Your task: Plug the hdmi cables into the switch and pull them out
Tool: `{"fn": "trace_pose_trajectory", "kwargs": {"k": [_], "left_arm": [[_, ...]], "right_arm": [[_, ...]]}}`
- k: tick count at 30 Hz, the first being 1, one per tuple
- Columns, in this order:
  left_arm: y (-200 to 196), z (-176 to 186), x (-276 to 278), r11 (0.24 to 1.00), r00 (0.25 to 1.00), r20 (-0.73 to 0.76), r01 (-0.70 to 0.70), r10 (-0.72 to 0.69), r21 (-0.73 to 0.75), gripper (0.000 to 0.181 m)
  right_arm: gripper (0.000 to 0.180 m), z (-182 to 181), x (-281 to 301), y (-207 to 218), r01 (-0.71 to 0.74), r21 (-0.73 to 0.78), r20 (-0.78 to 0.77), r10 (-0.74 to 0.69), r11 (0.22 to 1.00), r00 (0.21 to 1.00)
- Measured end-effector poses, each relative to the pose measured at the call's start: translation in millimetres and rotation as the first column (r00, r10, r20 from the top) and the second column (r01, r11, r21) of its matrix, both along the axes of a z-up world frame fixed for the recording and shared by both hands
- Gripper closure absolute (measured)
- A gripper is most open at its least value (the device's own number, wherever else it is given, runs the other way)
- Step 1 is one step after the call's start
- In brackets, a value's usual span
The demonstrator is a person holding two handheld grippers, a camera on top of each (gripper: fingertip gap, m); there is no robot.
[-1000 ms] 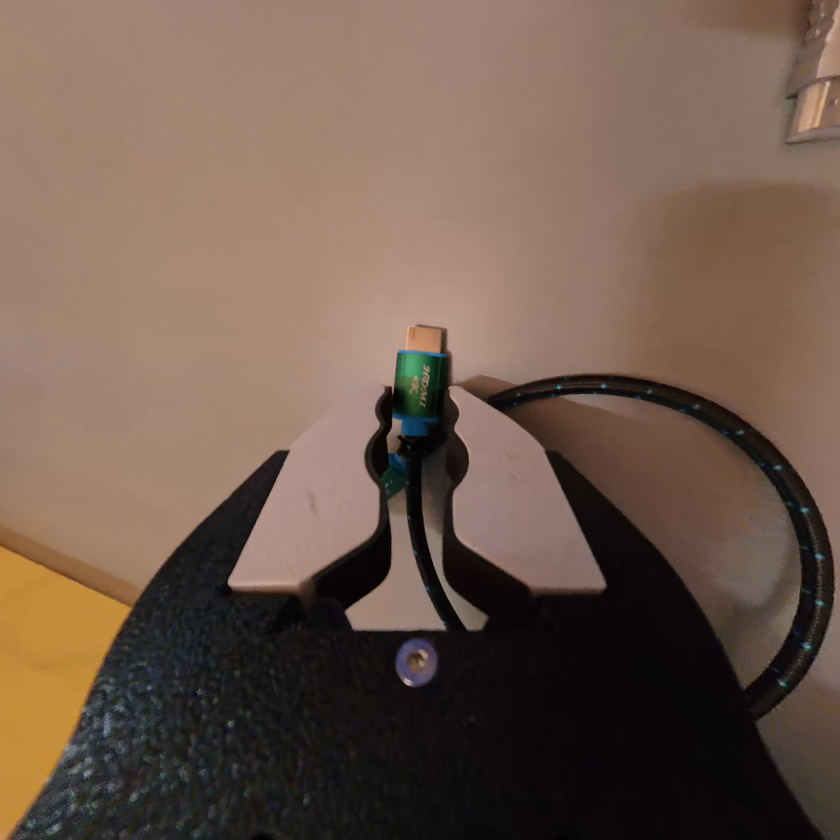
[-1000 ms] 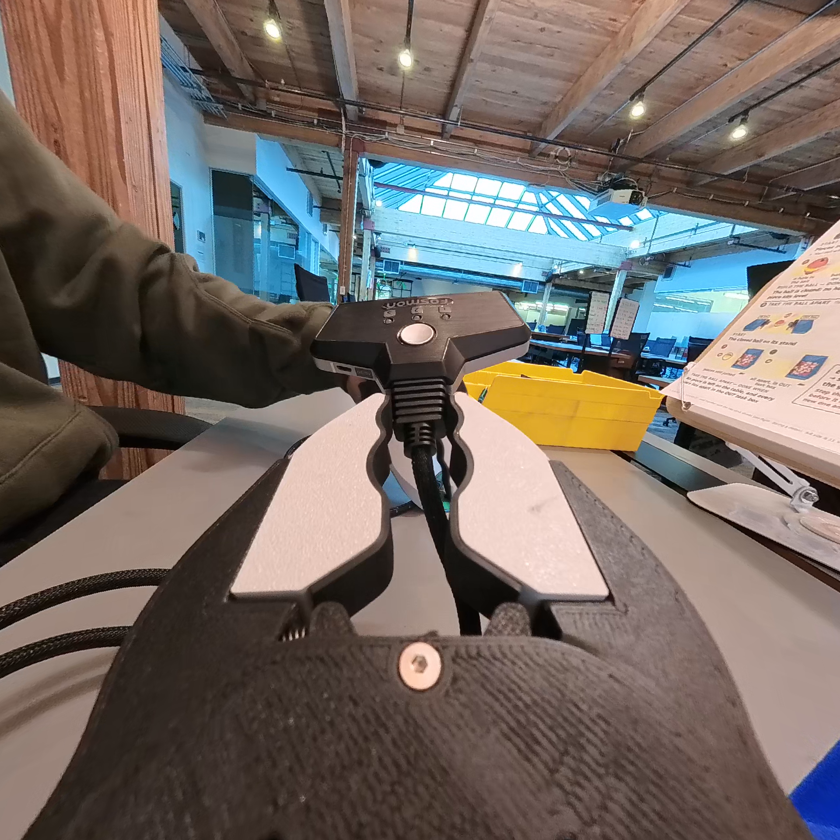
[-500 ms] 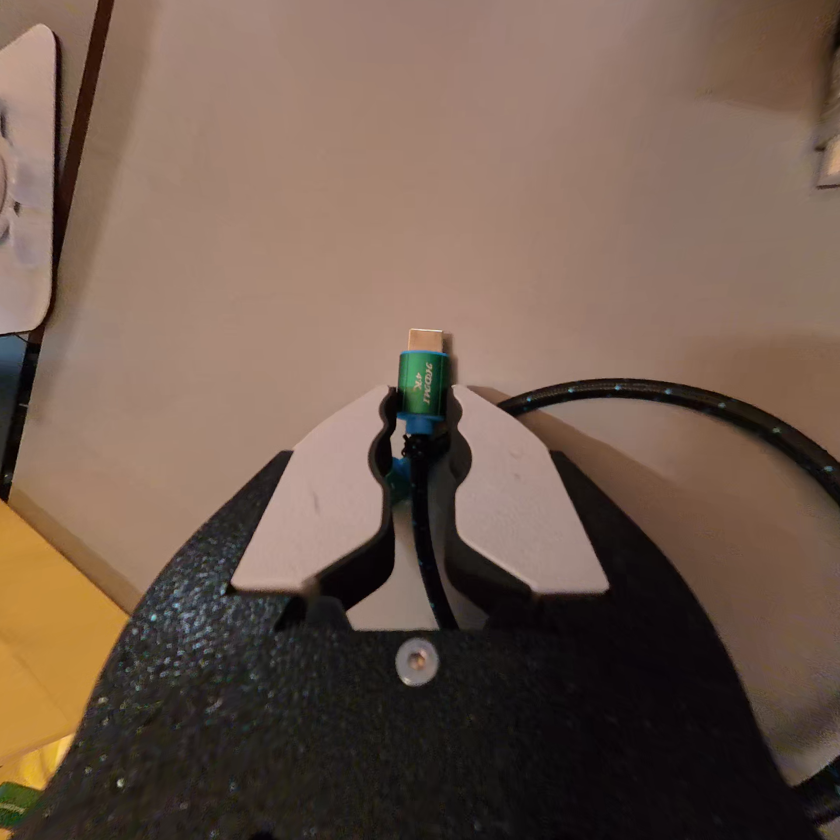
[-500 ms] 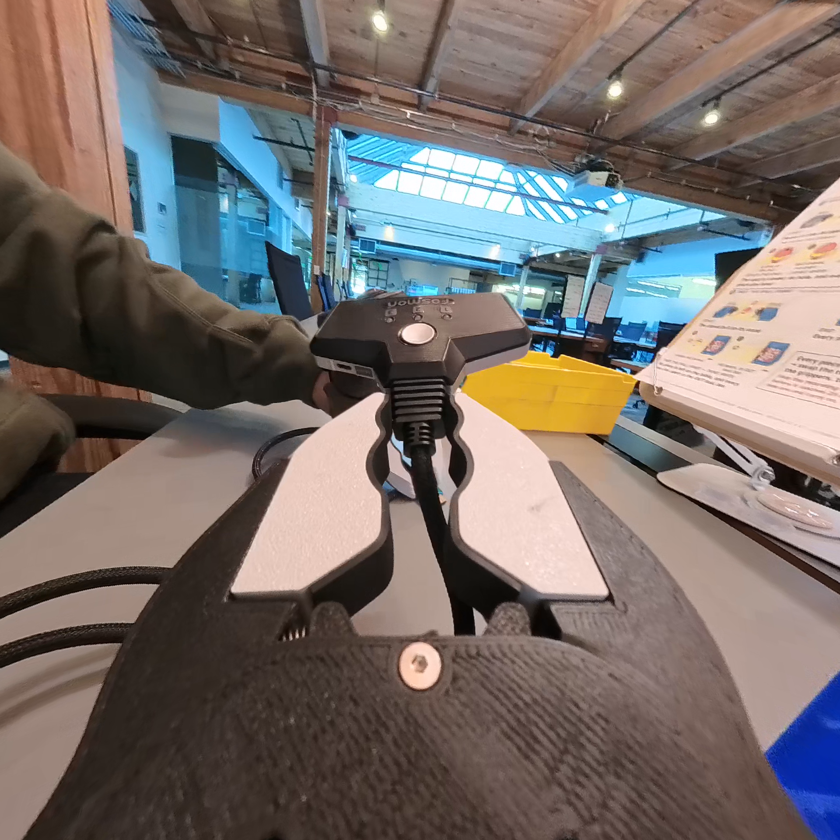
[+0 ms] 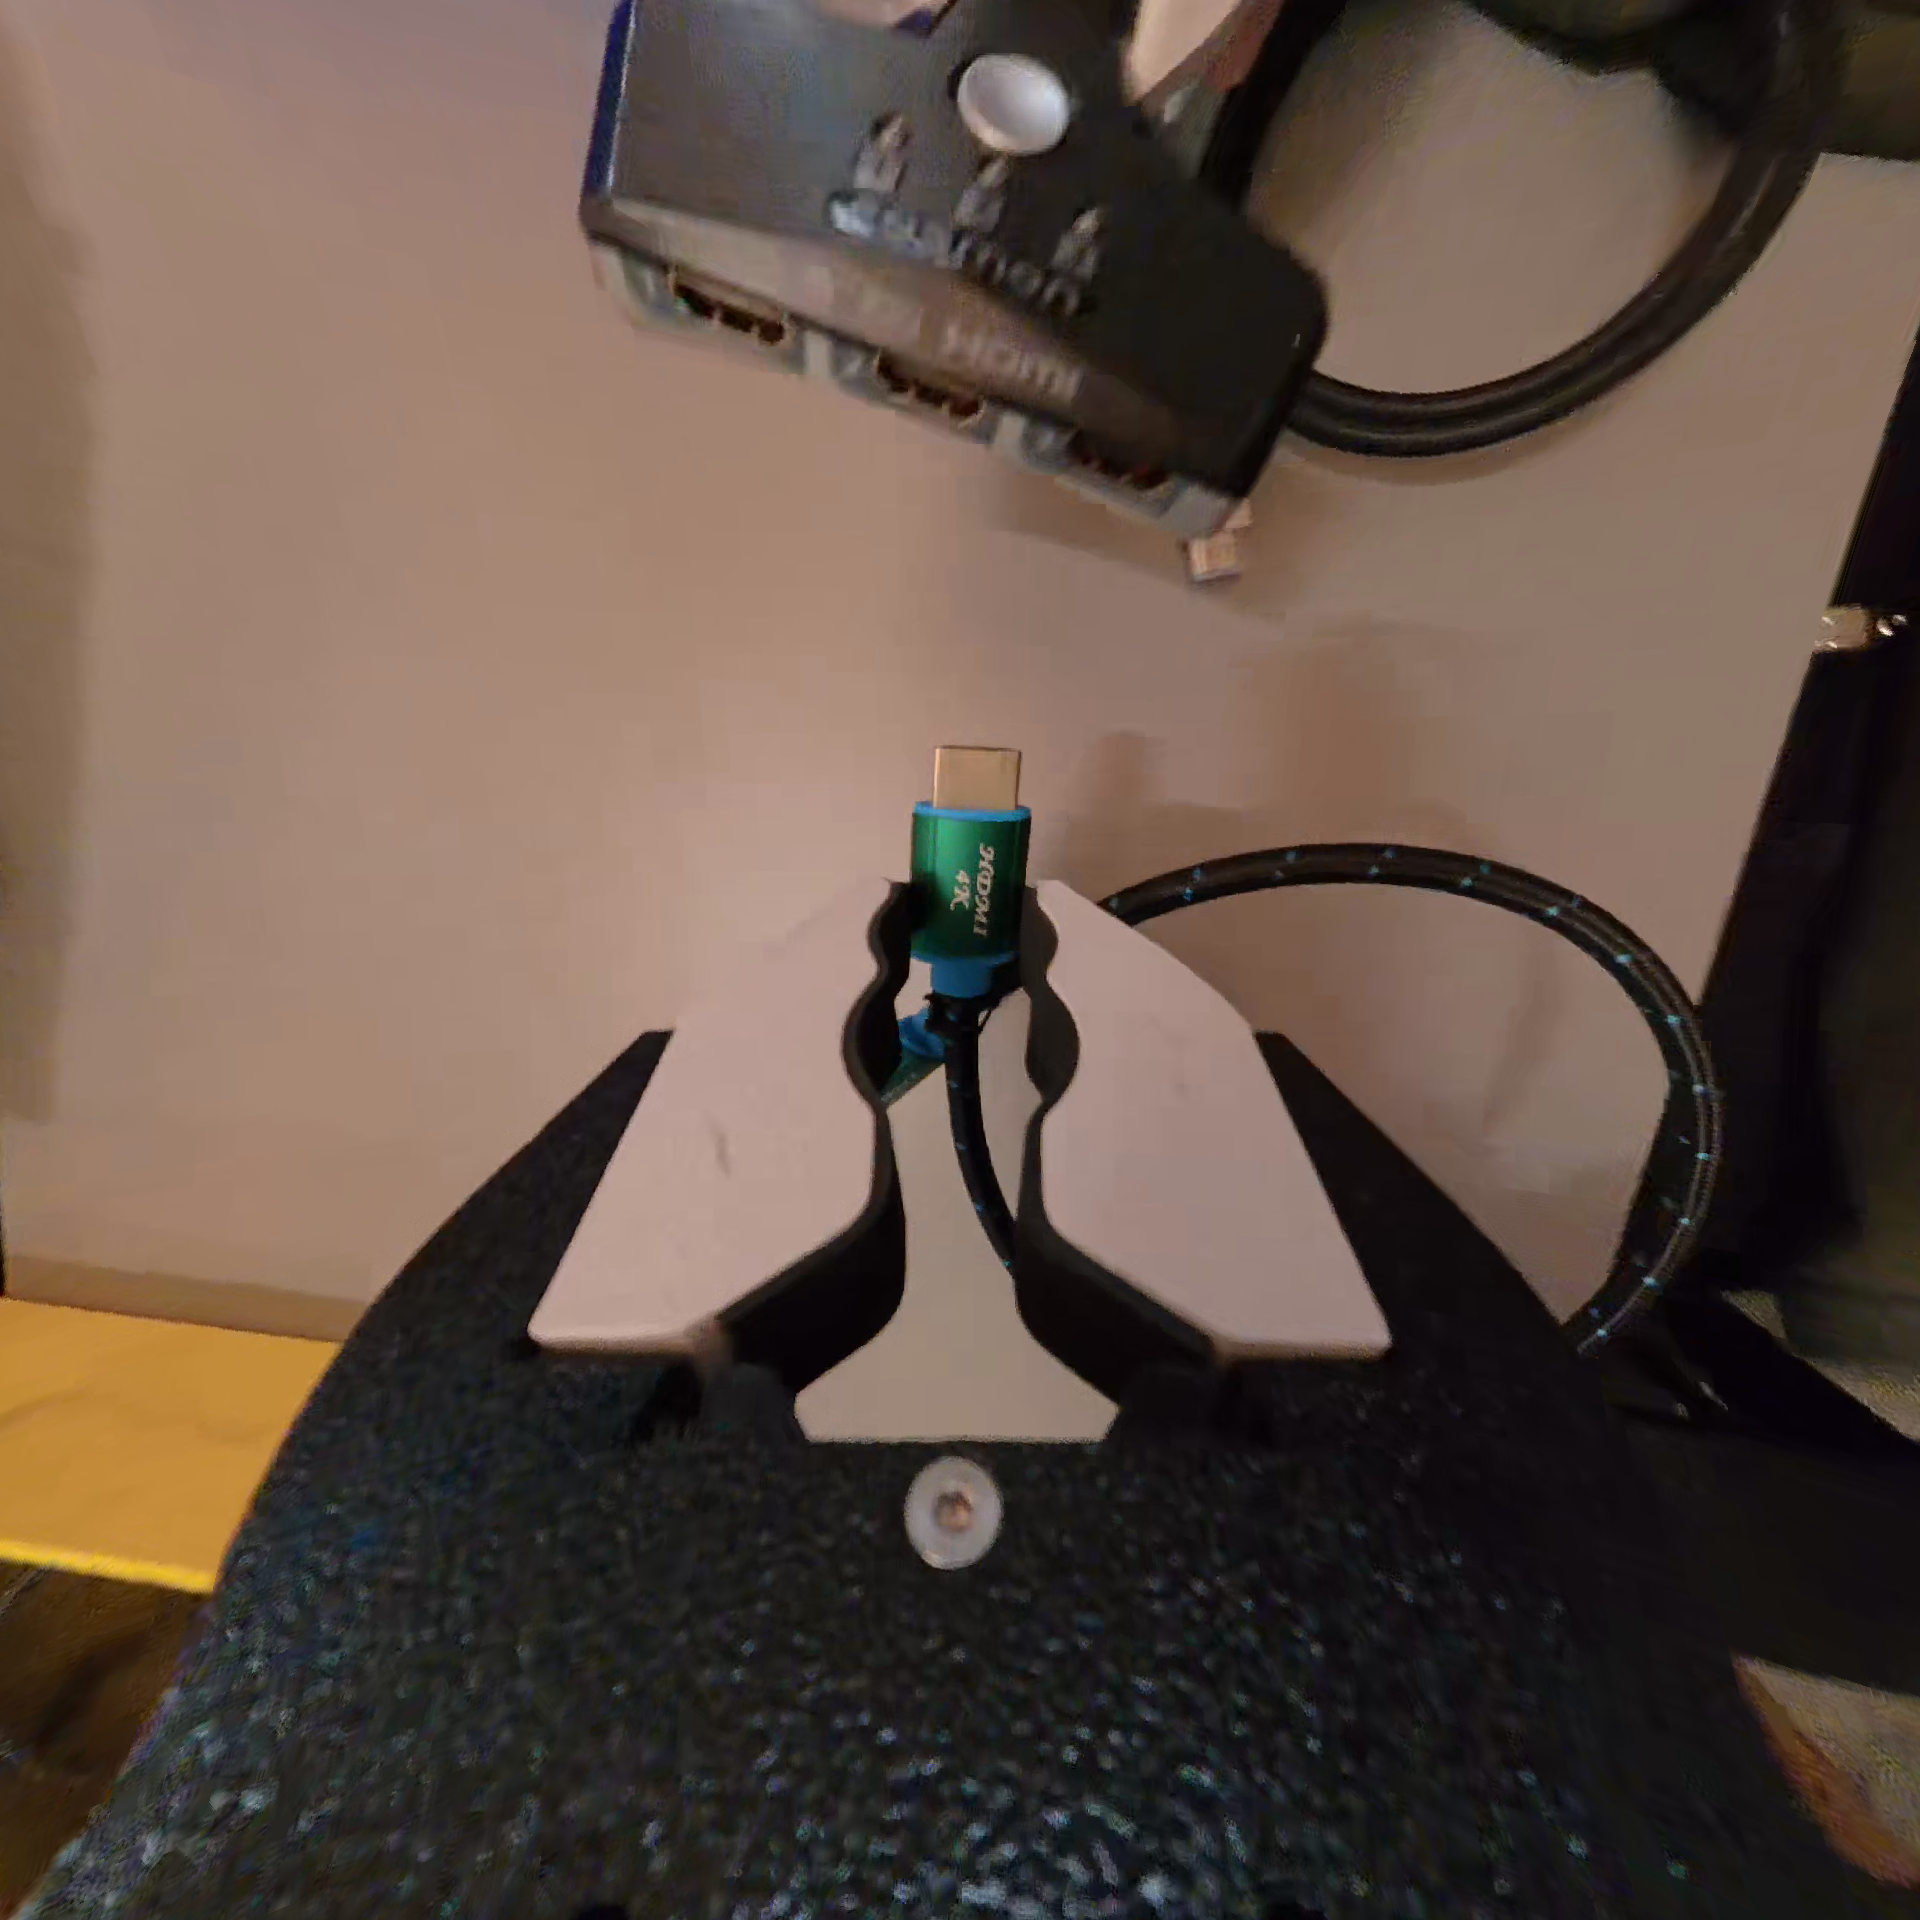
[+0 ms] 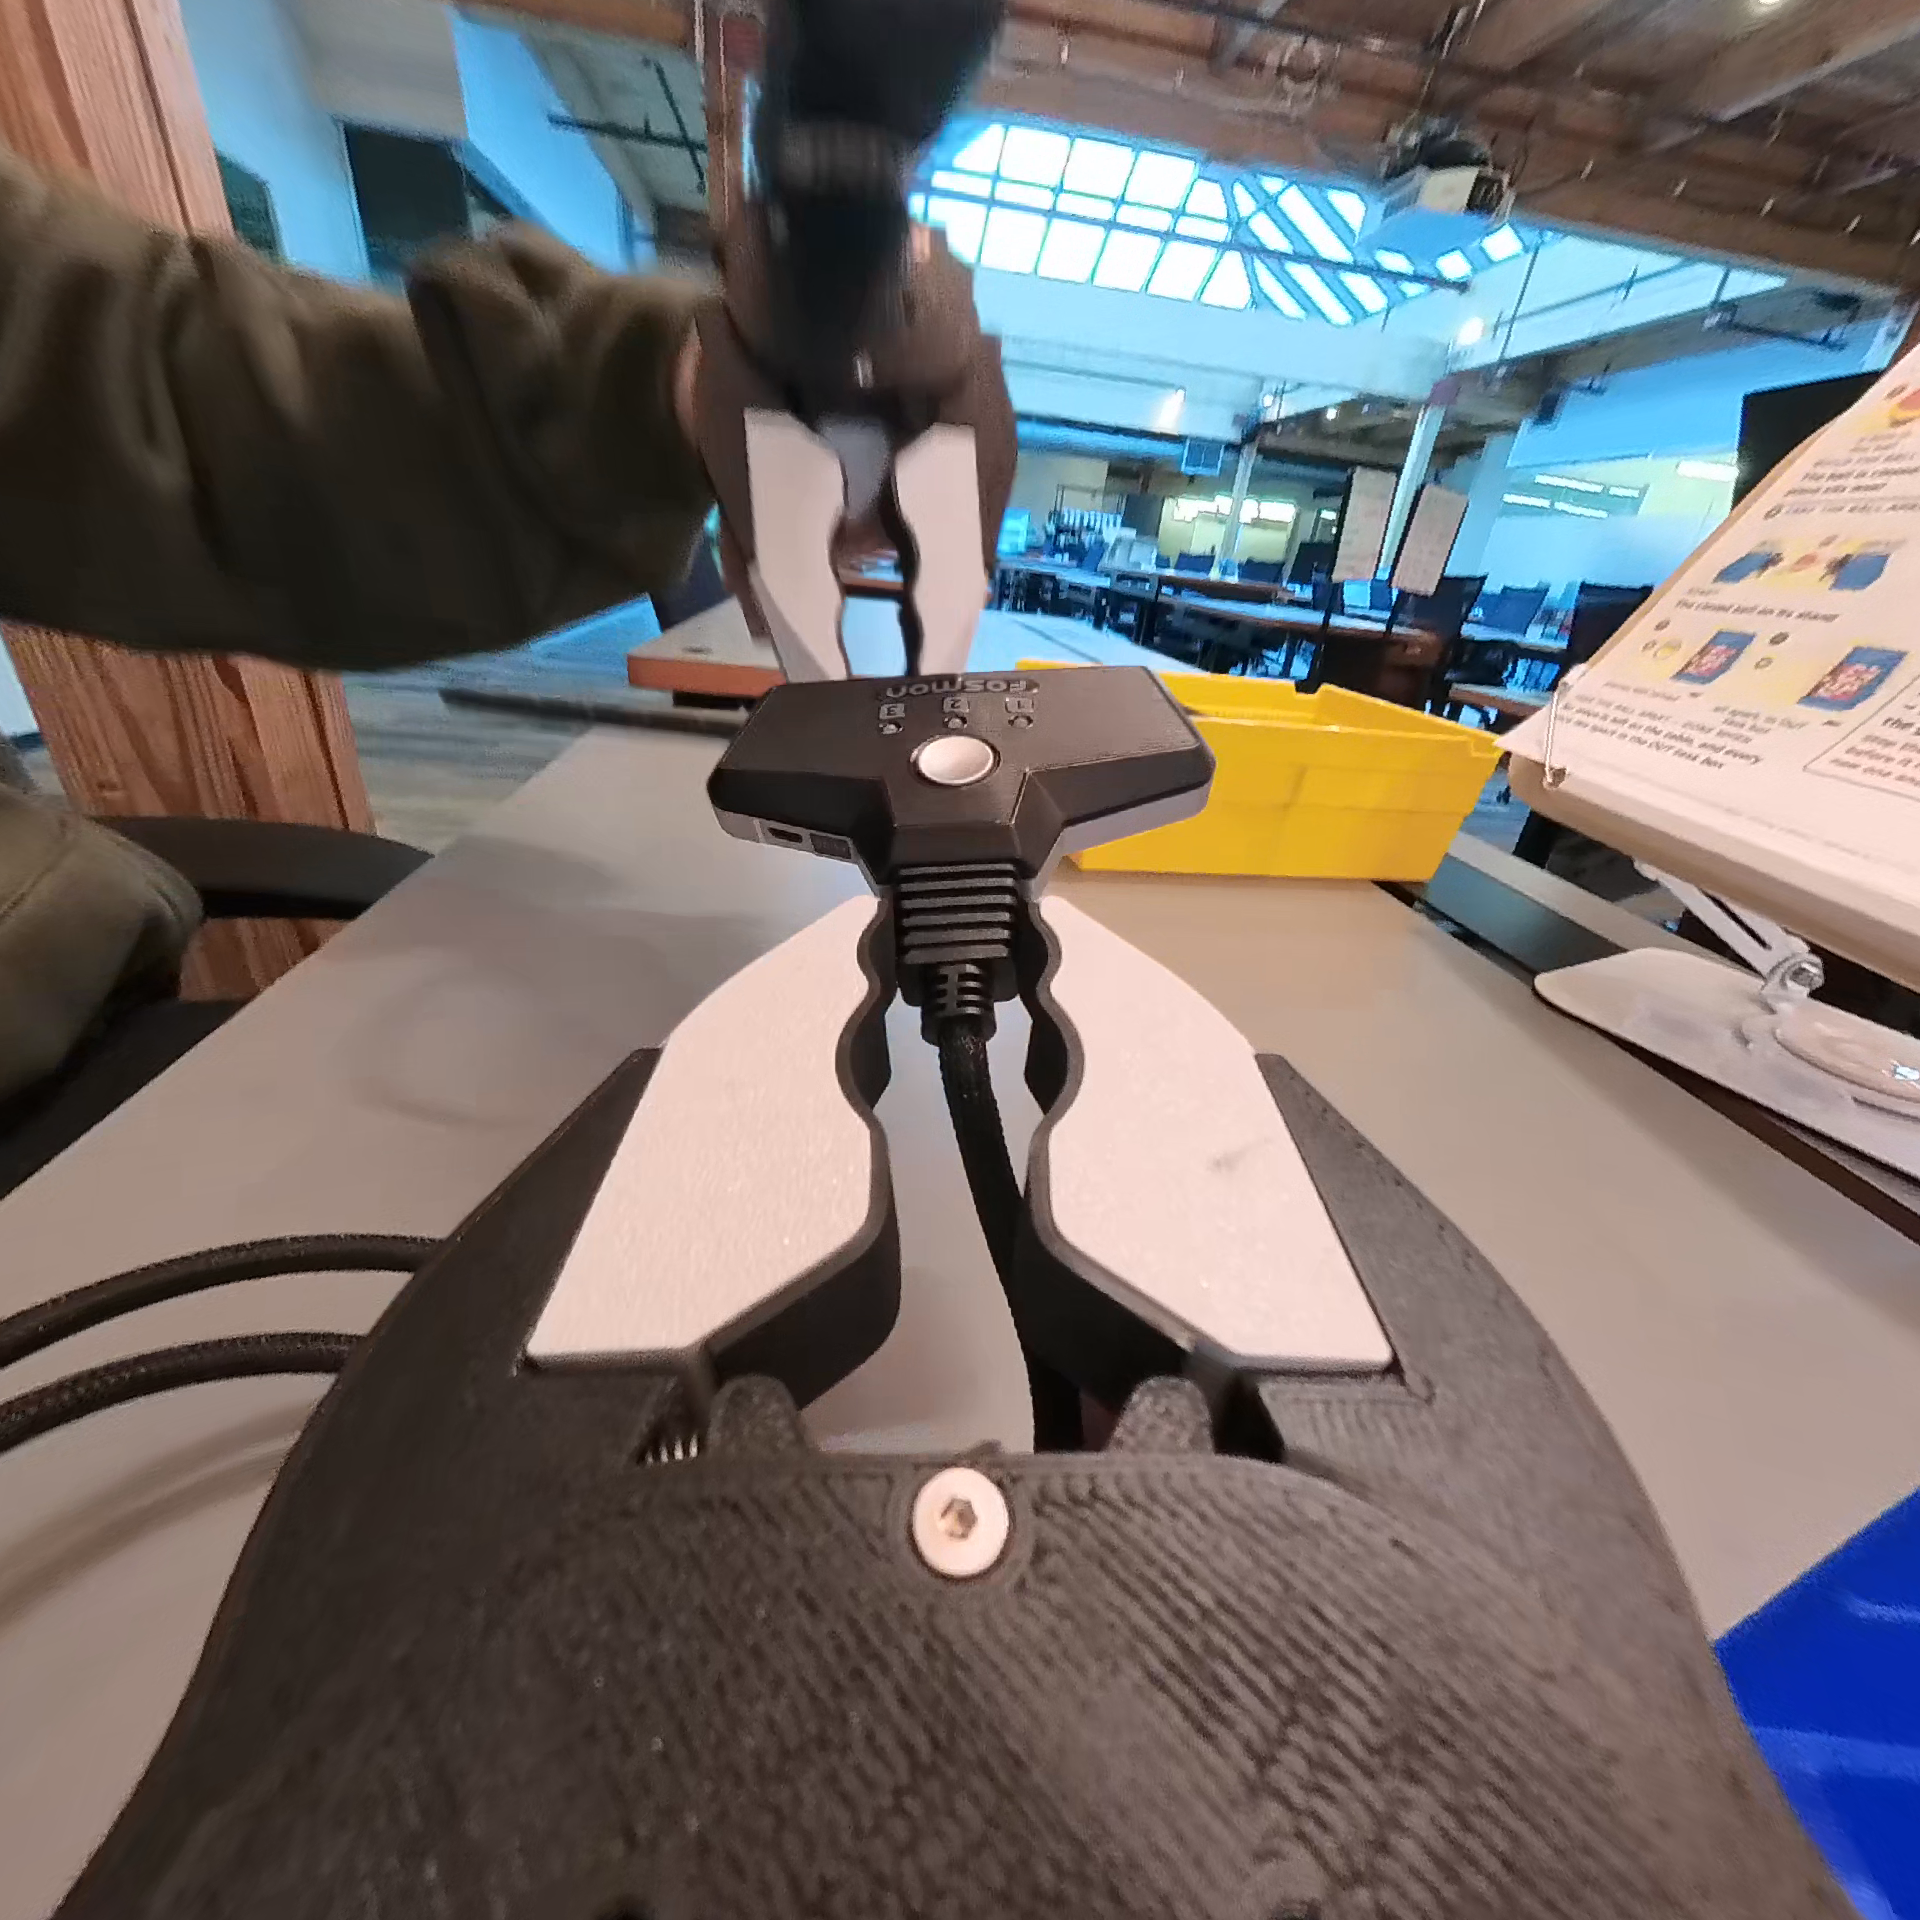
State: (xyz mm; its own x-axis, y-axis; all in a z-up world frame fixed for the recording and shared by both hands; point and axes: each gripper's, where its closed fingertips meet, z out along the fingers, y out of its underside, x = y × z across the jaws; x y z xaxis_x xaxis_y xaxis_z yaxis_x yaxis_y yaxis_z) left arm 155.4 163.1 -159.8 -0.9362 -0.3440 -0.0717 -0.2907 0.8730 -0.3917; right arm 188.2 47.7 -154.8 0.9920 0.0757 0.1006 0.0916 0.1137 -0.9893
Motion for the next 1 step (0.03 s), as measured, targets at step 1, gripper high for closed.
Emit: {"fn": "trace_pose_trajectory", "kwargs": {"k": [1], "left_arm": [[-0.1, 4.7, -2.0, 0.999, 1.0, -0.006, 0.006, -0.006, 0.035, 0.161]], "right_arm": [[0.157, -1.1, -0.1, 0.6, -0.002, -0.009, 0.001, 0.002, 1.0, 1.0]]}}
